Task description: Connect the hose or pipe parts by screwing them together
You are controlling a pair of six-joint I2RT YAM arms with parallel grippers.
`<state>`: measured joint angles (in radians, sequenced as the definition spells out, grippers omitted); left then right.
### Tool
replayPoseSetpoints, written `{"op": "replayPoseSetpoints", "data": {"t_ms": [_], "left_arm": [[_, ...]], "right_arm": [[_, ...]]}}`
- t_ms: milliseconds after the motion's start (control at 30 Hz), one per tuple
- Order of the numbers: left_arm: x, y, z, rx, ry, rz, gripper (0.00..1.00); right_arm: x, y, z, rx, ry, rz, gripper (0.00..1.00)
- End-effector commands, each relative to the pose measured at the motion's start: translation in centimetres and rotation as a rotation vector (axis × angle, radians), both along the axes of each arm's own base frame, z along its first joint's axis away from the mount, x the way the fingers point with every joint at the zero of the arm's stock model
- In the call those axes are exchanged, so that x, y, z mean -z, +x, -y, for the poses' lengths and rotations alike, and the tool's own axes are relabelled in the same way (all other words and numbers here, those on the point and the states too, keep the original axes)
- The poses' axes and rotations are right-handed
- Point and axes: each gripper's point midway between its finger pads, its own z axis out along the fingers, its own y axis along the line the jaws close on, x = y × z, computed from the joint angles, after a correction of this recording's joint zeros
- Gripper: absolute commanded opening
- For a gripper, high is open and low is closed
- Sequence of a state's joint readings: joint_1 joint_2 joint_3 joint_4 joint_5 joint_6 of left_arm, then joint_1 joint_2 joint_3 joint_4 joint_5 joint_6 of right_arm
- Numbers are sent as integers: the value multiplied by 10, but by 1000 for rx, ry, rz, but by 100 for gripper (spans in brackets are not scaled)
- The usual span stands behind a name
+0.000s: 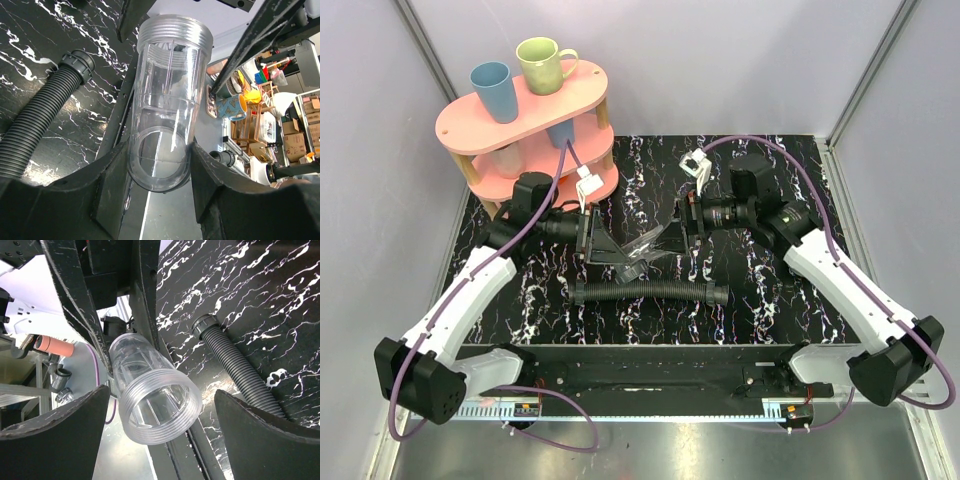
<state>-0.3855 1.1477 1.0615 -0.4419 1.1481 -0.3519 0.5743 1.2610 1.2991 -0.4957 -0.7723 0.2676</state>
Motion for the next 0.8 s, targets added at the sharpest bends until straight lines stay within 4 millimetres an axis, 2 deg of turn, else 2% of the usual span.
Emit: {"op": "replayPoseSetpoints", "data": {"t_ms": [0,133,200,300,333,433,500,567,600,667,700,767], "left_arm": [[-23,-1,1,25,-37,94,0],[-23,1,3,45,-49,68,0],[-23,2,4,45,-51,65,0],[-23,3,5,45,-53,67,0],[-24,3,5,45,-54,70,0],[-25,5,5,39,-54,71,0],[-25,10,4,21,-55,65,25],[-27,22,-1,-41,-63,34,61],[-27,32,-4,-74,-89,71,67],[-41,34,-7,-127,-143,53,76],[-45,37,-7,-143,-181,104,80],[-55,37,-8,-180,-217,106,81]], "right_arm": [[-5,-6,-6,-80,47,6,92],[-14,-25,-10,-186,141,-3,82],[-17,-26,-11,-198,165,-1,80],[-16,-25,-11,-198,166,-6,64],[-17,-26,-11,-199,169,-4,51],[-21,-23,-12,-183,181,13,38],[-24,-20,-12,-160,196,32,31],[-35,-18,-12,-137,231,64,26],[-35,-17,-12,-128,239,64,25],[-50,-16,-14,-120,297,97,22],[-49,-15,-14,-109,309,94,22],[-61,-15,-15,-108,362,104,21]]}}
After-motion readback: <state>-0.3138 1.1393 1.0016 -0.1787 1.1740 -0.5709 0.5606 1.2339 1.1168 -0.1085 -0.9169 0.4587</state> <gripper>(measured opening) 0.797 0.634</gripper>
